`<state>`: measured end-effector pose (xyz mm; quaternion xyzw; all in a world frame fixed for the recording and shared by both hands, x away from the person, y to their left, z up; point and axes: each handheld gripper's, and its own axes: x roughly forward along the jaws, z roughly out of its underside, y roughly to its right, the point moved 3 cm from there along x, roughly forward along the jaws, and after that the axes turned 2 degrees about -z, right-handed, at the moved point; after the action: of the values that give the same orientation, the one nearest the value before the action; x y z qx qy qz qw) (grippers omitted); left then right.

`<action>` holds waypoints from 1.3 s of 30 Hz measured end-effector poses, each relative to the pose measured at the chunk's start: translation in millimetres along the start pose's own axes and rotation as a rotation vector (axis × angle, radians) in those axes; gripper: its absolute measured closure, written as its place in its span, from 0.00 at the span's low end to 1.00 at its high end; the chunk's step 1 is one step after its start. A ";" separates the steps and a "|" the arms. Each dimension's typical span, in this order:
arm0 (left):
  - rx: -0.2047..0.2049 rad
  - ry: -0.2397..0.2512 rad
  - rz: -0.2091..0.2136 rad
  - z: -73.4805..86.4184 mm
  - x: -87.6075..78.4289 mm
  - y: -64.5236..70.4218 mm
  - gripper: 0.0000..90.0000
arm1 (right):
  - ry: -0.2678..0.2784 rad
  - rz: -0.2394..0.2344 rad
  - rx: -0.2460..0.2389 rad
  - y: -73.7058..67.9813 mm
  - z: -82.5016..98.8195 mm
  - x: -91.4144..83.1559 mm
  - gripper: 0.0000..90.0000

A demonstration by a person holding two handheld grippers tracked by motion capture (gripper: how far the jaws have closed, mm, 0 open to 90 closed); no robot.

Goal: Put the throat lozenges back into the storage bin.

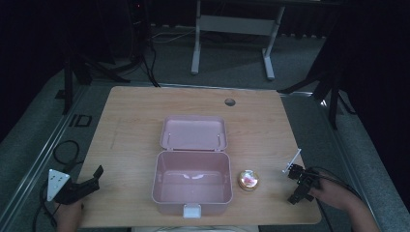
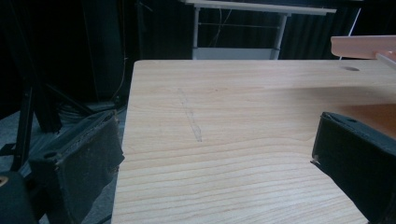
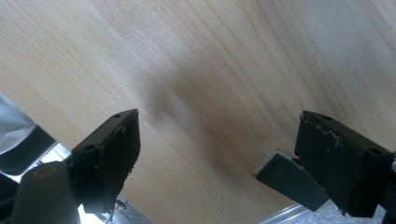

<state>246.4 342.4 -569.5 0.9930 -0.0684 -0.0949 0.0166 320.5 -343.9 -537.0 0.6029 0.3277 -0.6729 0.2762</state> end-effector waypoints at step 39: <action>-0.004 0.000 0.019 0.1 -0.6 -0.3 0.02 | -0.030 -0.004 -0.412 -59.5 -122.9 -3.3 0.16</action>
<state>245.8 342.8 -569.5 0.9922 -0.0779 -0.0951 0.0195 352.7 -211.2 -534.4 0.5232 0.4553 -0.6009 0.3973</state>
